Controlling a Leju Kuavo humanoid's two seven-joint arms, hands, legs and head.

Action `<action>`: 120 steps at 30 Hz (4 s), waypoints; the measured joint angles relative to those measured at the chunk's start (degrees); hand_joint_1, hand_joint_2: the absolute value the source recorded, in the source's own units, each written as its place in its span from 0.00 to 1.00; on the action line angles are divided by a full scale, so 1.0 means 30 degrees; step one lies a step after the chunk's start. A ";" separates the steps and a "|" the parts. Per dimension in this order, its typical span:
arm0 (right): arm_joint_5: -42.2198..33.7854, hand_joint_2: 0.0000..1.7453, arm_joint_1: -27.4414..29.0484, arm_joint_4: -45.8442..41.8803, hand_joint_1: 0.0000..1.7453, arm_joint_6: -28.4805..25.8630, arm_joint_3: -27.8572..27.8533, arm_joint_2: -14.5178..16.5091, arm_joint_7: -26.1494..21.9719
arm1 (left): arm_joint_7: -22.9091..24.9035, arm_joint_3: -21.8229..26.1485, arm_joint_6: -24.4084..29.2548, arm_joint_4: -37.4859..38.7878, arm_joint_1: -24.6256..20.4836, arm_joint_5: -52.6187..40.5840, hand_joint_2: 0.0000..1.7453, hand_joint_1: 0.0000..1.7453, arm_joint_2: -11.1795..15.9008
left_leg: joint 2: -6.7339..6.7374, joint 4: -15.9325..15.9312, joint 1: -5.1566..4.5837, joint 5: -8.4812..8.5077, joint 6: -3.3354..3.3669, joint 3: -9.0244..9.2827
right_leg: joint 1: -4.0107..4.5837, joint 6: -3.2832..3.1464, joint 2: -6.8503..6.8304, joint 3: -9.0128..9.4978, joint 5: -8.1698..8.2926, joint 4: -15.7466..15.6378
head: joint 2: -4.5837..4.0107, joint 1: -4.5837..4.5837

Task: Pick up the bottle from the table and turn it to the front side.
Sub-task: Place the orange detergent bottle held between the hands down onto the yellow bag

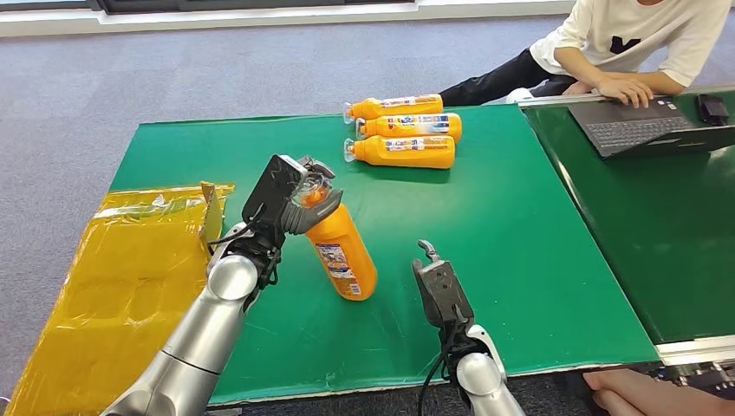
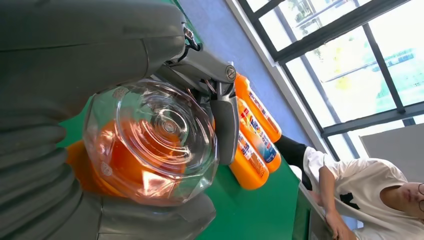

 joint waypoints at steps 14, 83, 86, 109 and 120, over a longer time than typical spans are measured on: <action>-0.0240 0.00 0.0481 -0.0262 0.00 -0.0257 -0.0171 -0.0201 -0.0066 | 0.0370 0.0013 0.0772 -0.1306 -0.0357 -0.3328 1.00 1.00 0.0501 | 0.0001 -0.0001 0.0001 -0.0001 -0.0001 0.0000 | 0.0003 0.0000 0.0010 -0.0010 0.0000 0.0000 | 0.0000 0.0000; -0.1171 0.00 0.3724 -0.1838 0.00 -0.1164 -0.1823 -0.0762 -0.1393 | 0.2870 -0.2903 0.7432 -0.6761 0.2580 -2.5237 1.00 1.00 1.4883 | 0.0091 -0.0017 0.0049 -0.0009 -0.0042 0.0001 | 0.0054 -0.0058 0.0078 -0.0029 -0.0024 0.0011 | 0.0000 -0.0004; -0.1224 0.00 0.3845 -0.1861 0.00 -0.1069 -0.1916 -0.0754 -0.1446 | 0.2916 -0.2958 0.6525 -0.6744 0.3836 -2.5359 1.00 1.00 1.5233 | 0.0148 -0.0021 0.0043 -0.0034 -0.0072 0.0029 | 0.0052 -0.0061 0.0126 -0.0030 -0.0026 0.0012 | 0.0000 -0.0005; -0.0696 0.00 0.4463 -0.2851 0.00 -0.0419 -0.2993 0.0049 -0.1452 | 0.5408 -0.1657 0.4075 -1.0892 1.4071 -2.4968 1.00 1.00 1.5706 | 0.0154 -0.0024 0.0048 -0.0093 -0.0099 0.0034 | 0.0092 -0.0129 0.0098 -0.0023 -0.0090 0.0007 | 0.0000 -0.0005; -0.0803 0.00 0.4701 -0.2974 0.00 -0.0473 -0.3038 0.0211 -0.1730 | 0.4345 -0.2027 0.4677 -1.0717 1.3127 -2.4434 1.00 1.00 1.4261 | 0.0090 -0.0022 0.0046 -0.0088 -0.0095 0.0054 | 0.0086 -0.0127 0.0035 0.0003 -0.0092 -0.0003 | 0.0000 -0.0005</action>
